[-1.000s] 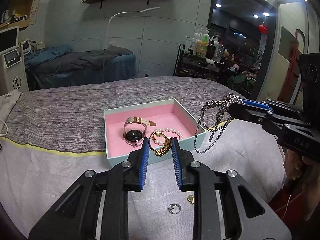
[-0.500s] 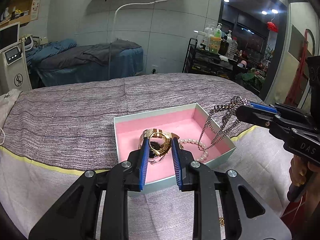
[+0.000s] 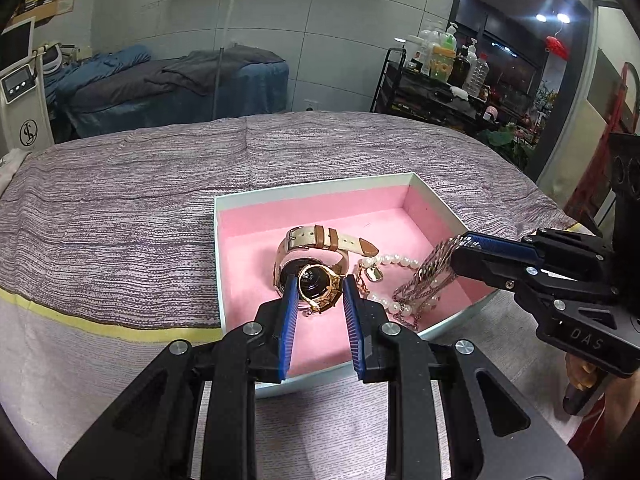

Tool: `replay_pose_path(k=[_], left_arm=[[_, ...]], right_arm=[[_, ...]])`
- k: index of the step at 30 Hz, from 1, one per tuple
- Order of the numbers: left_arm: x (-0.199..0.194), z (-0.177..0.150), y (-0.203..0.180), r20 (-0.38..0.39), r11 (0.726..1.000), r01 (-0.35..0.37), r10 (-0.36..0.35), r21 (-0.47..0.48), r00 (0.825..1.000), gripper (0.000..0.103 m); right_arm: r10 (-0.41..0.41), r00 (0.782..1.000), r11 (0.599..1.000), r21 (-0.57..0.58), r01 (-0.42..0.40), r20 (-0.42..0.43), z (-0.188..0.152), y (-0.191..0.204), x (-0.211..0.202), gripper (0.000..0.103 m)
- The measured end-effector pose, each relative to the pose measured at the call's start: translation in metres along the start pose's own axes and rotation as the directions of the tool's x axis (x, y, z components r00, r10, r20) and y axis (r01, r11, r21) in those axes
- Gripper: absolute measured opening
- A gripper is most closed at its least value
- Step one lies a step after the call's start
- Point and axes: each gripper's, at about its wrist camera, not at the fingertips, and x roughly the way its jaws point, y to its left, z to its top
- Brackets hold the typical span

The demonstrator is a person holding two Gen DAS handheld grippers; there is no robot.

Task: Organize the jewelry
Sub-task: 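Lift the gold ring into the pink box with the left tool while the right releases the chain there, then move both tools back toward the silver rings left on the cloth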

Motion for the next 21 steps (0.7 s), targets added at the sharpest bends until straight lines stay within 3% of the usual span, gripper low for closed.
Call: replay_pose_path(k=[5,6,7,8,15,18,21], left_arm=[[0.002,0.001,-0.004,0.003,1.0,-0.006,0.006,0.018,1.0,0.026],[0.004,0.002,-0.005,0.003,1.0,-0.009,0.009,0.021,1.0,0.037],[0.004,0.002,-0.005,0.009,1.0,-0.013,0.013,0.017,1.0,0.054],[0.002,0.002,-0.005,0.02,1.0,-0.018,0.018,0.011,1.0,0.06],[-0.007,0.003,-0.004,0.057,1.0,-0.011,0.011,-0.012,0.998,0.063],[-0.014,-0.003,-0.005,0.075,1.0,-0.018,0.019,-0.015,0.997,0.076],[-0.021,-0.012,-0.005,0.085,0.999,-0.035,0.036,-0.013,0.996,0.084]], right_arm=[[-0.006,1.0,1.0,-0.021,0.006,0.004,0.001,0.0,0.001,0.014],[-0.012,1.0,1.0,-0.024,0.012,0.004,0.0,0.0,0.002,0.016],[-0.017,1.0,1.0,-0.025,0.017,0.004,-0.001,-0.001,0.003,0.024],[-0.02,1.0,1.0,-0.023,0.02,0.005,-0.001,-0.002,0.003,0.033],[-0.037,0.998,0.998,-0.053,0.039,0.041,-0.01,-0.001,-0.002,0.044],[-0.04,0.998,0.998,-0.051,0.042,0.046,-0.014,-0.001,-0.007,0.051],[-0.042,0.999,0.999,-0.029,0.043,0.034,-0.018,-0.004,-0.013,0.065]])
